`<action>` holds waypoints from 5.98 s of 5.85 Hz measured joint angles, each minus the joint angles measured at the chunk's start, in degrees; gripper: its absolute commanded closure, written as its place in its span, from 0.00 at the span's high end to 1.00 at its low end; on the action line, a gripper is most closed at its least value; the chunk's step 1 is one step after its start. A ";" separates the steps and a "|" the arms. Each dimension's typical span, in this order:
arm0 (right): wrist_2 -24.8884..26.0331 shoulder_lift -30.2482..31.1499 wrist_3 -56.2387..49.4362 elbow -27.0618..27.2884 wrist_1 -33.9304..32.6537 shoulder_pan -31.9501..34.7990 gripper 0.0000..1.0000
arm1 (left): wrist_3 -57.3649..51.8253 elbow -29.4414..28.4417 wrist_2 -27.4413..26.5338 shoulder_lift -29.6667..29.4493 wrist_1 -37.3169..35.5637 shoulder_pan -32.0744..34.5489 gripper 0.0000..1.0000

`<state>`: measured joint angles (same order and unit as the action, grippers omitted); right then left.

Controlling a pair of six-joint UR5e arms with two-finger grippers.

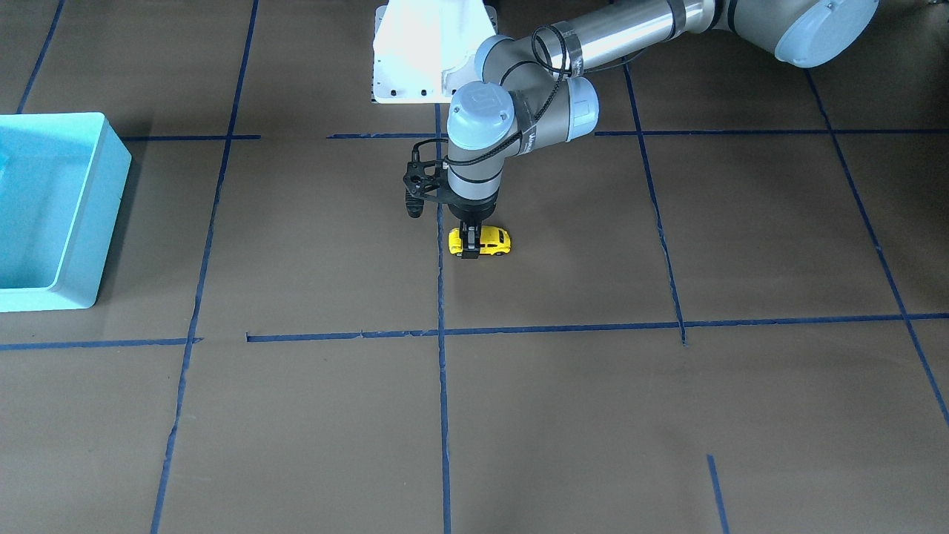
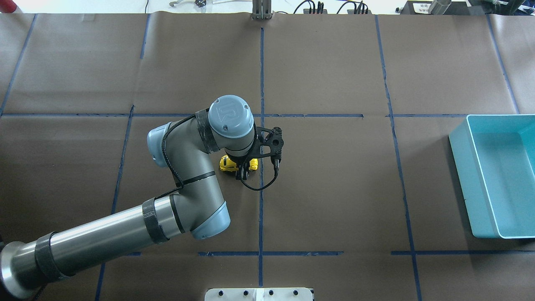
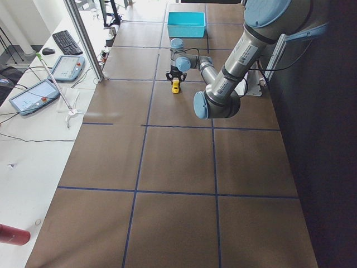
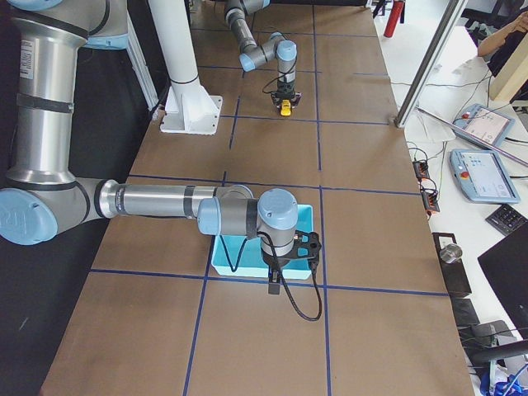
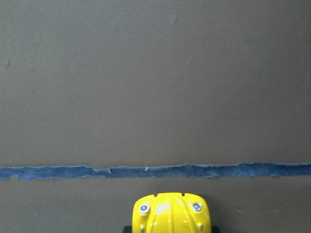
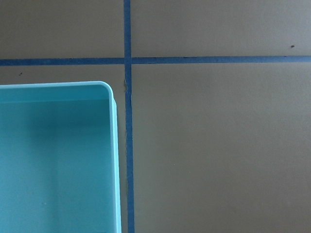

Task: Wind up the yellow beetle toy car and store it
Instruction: 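Keep dragging the pressed car backward toward the robot with the left gripper, then lift the left gripper off the car, letting it roll toward the bin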

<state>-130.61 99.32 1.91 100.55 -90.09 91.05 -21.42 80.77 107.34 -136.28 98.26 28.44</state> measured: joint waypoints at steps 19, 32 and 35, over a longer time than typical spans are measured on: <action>0.00 0.09 0.11 0.00 0.00 0.06 1.00 | -0.07 9.07 0.77 10.37 1.39 0.62 0.03; -0.05 0.09 0.11 -0.06 0.00 0.00 1.00 | -0.06 10.99 0.68 12.44 2.11 0.52 1.00; -0.07 0.09 0.11 -0.09 0.00 0.00 1.00 | 0.06 10.97 0.59 12.55 2.11 0.50 1.00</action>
<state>-130.67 99.40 2.02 100.46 -90.09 91.06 -21.36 91.73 107.93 -123.73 100.37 28.94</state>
